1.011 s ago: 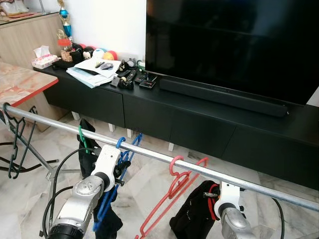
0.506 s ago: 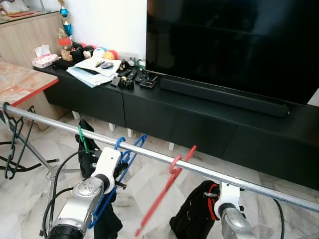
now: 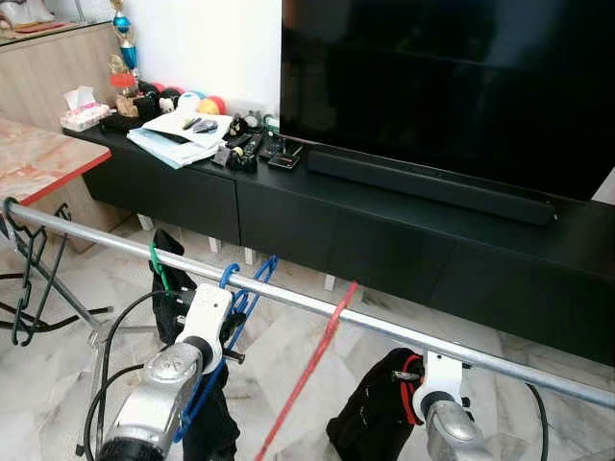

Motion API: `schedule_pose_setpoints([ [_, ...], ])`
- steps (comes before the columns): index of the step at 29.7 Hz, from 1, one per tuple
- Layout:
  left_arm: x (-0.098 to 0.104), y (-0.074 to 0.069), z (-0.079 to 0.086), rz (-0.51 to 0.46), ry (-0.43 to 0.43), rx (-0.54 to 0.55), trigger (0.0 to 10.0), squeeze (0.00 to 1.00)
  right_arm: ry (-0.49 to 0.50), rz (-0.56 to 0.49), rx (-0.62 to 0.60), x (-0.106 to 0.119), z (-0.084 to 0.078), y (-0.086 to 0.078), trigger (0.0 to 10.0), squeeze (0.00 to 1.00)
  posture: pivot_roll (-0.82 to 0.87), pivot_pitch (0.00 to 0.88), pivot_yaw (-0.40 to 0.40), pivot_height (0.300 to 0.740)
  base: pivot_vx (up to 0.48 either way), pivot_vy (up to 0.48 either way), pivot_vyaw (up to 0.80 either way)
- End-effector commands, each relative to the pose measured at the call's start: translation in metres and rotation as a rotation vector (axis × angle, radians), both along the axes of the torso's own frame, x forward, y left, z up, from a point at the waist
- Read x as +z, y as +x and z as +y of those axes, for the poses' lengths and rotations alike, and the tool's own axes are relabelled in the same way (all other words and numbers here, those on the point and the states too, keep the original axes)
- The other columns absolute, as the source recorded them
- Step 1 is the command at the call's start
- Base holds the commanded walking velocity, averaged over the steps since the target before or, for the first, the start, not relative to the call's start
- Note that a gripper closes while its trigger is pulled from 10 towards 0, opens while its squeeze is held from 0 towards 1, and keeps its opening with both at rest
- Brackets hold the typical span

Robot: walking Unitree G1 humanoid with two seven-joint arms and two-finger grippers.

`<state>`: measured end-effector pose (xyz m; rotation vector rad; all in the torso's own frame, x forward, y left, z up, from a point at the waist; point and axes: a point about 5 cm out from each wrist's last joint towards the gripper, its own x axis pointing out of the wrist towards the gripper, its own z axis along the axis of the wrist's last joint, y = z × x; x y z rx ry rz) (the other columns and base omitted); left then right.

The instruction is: Hang hanger

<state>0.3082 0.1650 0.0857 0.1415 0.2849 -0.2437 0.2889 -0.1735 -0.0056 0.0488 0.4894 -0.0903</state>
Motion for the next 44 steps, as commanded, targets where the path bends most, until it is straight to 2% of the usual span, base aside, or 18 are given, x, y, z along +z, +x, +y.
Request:
schedule_pose_setpoints([
  [1, 0.012, -0.002, 0.003, -0.064, 0.0, 0.007, 0.0, 0.0, -0.001, -0.009, -0.015, 0.001, -0.004, 0.0, 10.0, 0.0, 0.16, 0.0, -0.053, 0.74, 0.0, 0.0, 0.0],
  [8, 0.019, -0.018, 0.01, -0.114, 0.002, 0.01, 0.0, 0.0, 0.001, -0.013, -0.016, 0.001, -0.003, 0.0, 10.0, 0.0, 0.17, 0.001, -0.051, 0.74, 0.0, 0.0, 0.0],
  [13, 0.016, -0.037, 0.011, -0.094, 0.047, -0.042, 0.0, 0.0, 0.002, -0.014, -0.016, 0.001, -0.002, 0.0, 10.0, 0.0, 0.17, 0.0, -0.046, 0.74, 0.0, 0.0, 0.0],
  [14, 0.013, -0.042, 0.011, -0.08, 0.054, -0.056, 0.5, 0.0, 0.002, -0.014, -0.017, 0.001, -0.003, 0.0, 10.0, 0.0, 0.17, 0.0, -0.047, 0.74, 0.0, 0.0, 0.0],
  [15, 0.007, -0.048, 0.011, -0.055, 0.074, -0.073, 2.5, 0.0, 0.001, -0.013, -0.017, 0.001, -0.003, 0.0, 10.0, 0.0, 0.17, 0.0, -0.046, 0.74, 0.0, 0.0, 0.0],
  [16, 0.007, -0.048, 0.011, -0.055, 0.074, -0.073, 2.5, 0.0, 0.001, -0.013, -0.017, 0.001, -0.003, 0.0, 10.0, 0.0, 0.17, 0.0, -0.046, 0.74, 0.0, 0.0, 0.0],
  [17, 0.0, -0.055, 0.013, -0.023, 0.112, -0.081, 9.3, 0.0, 0.0, -0.011, -0.017, 0.001, -0.004, -0.001, 10.0, 0.0, 0.17, 0.0, -0.045, 0.74, 0.0, 0.0, 0.0],
  [18, -0.007, -0.059, 0.016, 0.003, 0.123, -0.068, 10.0, 0.0, -0.002, -0.01, -0.017, 0.0, -0.004, -0.001, 10.0, 0.0, 0.17, 0.0, -0.045, 0.74, 0.0, 0.0, 0.0],
  [20, -0.011, -0.06, 0.019, 0.023, 0.126, -0.038, 10.0, 0.0, -0.003, -0.01, -0.017, 0.0, -0.004, -0.001, 10.0, 0.0, 0.17, 0.0, -0.045, 0.74, 0.0, 0.0, 0.0],
  [22, -0.021, -0.061, 0.027, 0.052, 0.188, 0.02, 10.0, 0.0, -0.004, -0.014, -0.019, 0.001, -0.005, 0.0, 10.0, 0.0, 0.16, 0.0, -0.043, 0.74, 0.0, 0.0, 0.0],
  [24, -0.024, -0.061, 0.028, 0.055, 0.205, 0.028, 10.0, 0.0, -0.004, -0.016, -0.023, 0.001, -0.006, 0.0, 10.0, 0.0, 0.16, 0.0, -0.04, 0.74, 0.0, 0.0, 0.0],
  [34, -0.022, -0.055, 0.02, 0.043, 0.153, 0.032, 10.0, 0.0, -0.014, -0.016, -0.046, -0.001, -0.015, -0.004, 10.0, 0.0, 0.15, 0.0, -0.031, 0.74, 0.0, 0.0, 0.0],
  [44, -0.02, -0.054, 0.018, 0.037, 0.137, 0.045, 10.0, 0.0, -0.012, -0.048, -0.063, 0.005, -0.016, 0.001, 10.0, 0.0, 0.16, 0.0, -0.037, 0.74, 0.0, 0.0, 0.0],
])
